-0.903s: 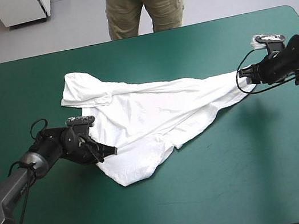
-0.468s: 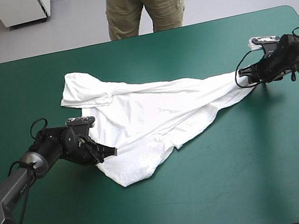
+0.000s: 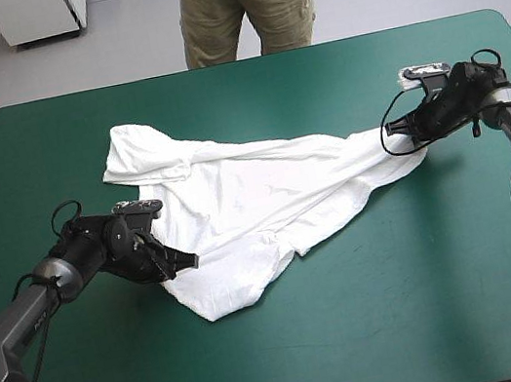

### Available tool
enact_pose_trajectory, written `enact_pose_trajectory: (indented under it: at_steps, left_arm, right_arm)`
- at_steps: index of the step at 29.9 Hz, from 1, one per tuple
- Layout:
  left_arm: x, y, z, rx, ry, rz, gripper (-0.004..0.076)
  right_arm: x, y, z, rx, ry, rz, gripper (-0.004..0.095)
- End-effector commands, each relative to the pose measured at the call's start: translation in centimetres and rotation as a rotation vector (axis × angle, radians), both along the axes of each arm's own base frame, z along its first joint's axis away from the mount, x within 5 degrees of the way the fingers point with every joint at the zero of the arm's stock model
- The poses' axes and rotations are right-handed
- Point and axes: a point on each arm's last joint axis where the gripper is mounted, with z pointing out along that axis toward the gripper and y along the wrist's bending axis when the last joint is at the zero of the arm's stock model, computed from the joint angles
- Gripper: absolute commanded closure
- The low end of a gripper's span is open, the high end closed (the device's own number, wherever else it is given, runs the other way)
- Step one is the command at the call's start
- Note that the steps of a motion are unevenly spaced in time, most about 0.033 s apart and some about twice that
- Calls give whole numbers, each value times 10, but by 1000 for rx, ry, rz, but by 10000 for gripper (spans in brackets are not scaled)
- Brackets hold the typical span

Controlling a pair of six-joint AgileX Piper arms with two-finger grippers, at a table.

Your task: Fold the cloth

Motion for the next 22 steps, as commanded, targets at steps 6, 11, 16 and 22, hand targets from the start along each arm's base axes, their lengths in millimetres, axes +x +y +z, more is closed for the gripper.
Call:
enact_pose_trajectory:
  at_steps: [6,11,16,22]
  left_arm:
    - [7,4,79,66,-105,-51,733]
    - [4,7,146,88,-185,-96,733]
    - [-10,17,224,114,-378,-86,733]
    - [-53,34,328,71,-764,-26,733]
  right_arm:
    - [-34,3,74,-12,-34,32,911]
    - [-80,11,143,16,-136,90,911]
    - [-147,17,228,13,-420,116,911]
    - [-239,20,324,-5,-889,85,912]
